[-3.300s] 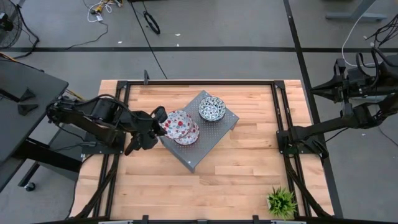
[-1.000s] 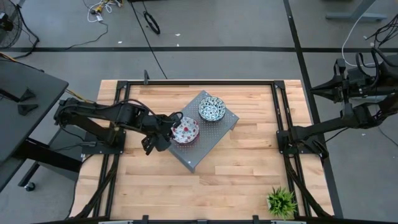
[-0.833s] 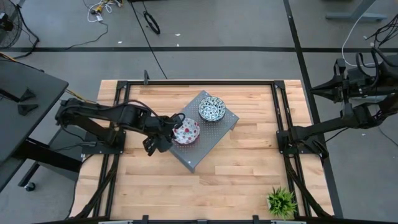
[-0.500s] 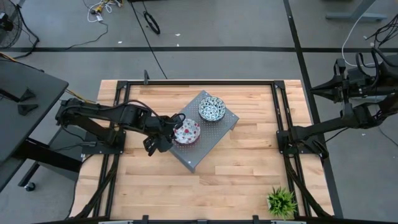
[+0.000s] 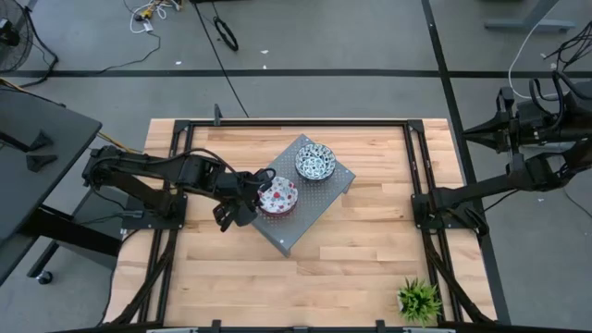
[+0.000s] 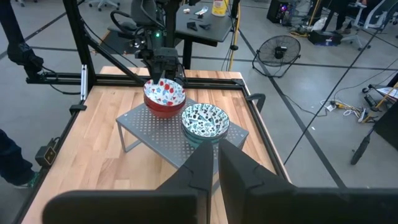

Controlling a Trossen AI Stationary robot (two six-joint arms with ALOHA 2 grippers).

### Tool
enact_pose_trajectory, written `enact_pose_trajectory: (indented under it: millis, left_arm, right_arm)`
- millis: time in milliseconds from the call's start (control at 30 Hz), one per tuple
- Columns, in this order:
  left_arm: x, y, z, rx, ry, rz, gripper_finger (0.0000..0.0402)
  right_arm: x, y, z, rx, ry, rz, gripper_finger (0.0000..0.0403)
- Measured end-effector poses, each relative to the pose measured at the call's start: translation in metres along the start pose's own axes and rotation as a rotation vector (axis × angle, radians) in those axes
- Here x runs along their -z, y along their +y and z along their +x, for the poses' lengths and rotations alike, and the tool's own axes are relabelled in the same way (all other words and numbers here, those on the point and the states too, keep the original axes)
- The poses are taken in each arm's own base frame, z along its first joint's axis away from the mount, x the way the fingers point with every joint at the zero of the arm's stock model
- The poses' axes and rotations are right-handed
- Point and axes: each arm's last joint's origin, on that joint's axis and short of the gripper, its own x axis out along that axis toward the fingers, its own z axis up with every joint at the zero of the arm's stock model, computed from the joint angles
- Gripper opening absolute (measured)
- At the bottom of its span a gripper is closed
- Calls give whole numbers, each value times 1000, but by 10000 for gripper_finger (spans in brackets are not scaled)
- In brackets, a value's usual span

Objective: Pick & Place Mini bowls
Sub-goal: Stack the red patterned bowl on top of the red patterned bowls on the shelf

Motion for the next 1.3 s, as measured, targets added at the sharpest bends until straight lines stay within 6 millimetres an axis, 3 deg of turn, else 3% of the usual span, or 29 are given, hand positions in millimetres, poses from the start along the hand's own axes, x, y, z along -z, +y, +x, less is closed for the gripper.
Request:
enact_pose_trajectory:
  millis: [400, 800, 1067, 1300]
  left_arm:
    - [-1, 0, -1, -28, 28, 13, 108]
    - [-3, -4, -5, -28, 17, 12, 112]
    - [-9, 0, -27, -74, 5, -6, 112]
    - [-28, 0, -54, -118, -99, -119, 110]
  right_arm:
    - [0, 0, 0, 0, 0, 0, 27]
    - [0, 0, 0, 0, 0, 0, 27]
    - [0, 0, 0, 0, 0, 0, 27]
    - [0, 0, 0, 0, 0, 0, 27]
